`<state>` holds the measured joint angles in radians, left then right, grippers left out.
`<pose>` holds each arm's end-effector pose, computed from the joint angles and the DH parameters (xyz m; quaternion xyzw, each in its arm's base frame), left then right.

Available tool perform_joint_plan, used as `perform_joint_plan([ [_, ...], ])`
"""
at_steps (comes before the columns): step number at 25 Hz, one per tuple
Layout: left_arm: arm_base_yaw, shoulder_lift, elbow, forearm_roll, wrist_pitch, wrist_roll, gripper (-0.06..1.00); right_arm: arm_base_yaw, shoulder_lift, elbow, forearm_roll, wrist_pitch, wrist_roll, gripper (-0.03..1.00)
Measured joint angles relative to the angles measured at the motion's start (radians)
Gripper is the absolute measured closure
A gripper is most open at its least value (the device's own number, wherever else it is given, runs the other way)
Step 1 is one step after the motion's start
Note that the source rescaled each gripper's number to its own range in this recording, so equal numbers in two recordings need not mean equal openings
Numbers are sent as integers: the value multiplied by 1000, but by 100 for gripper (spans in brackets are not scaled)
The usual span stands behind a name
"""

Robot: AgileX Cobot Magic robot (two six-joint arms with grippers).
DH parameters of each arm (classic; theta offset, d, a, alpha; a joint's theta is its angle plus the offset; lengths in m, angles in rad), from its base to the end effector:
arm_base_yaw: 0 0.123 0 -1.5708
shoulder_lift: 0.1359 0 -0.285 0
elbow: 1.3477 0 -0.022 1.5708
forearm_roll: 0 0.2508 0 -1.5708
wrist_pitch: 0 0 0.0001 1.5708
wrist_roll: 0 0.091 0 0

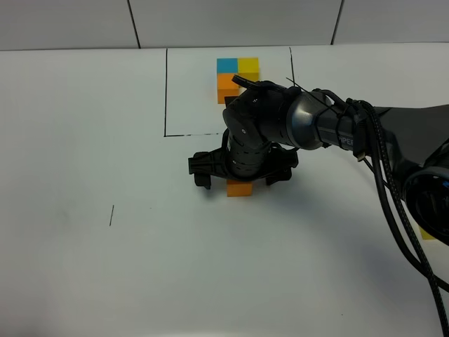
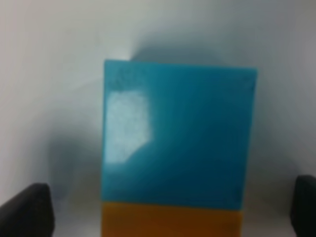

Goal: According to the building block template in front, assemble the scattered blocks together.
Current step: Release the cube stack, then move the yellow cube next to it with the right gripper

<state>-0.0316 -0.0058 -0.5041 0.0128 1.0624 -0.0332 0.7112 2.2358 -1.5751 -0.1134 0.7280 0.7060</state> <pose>-0.0062 0.0012 0.2783 -0.0010 0.8511 -0.0106 0.5249 0.3466 0.2896 0.1164 -0.0394 0.9893 0.0545 0.1298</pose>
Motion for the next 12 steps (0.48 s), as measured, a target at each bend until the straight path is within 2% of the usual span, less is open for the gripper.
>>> perform_joint_plan([
  [6, 0, 0, 0, 0, 0, 0, 48, -7, -54, 8, -1, 29, -26, -2],
  [10, 0, 0, 0, 0, 0, 0, 48, -7, -145, 8, -5, 41, -92, -2],
  [12, 0, 0, 0, 0, 0, 0, 48, -7, -191, 8, -31, 82, -129, -2],
])
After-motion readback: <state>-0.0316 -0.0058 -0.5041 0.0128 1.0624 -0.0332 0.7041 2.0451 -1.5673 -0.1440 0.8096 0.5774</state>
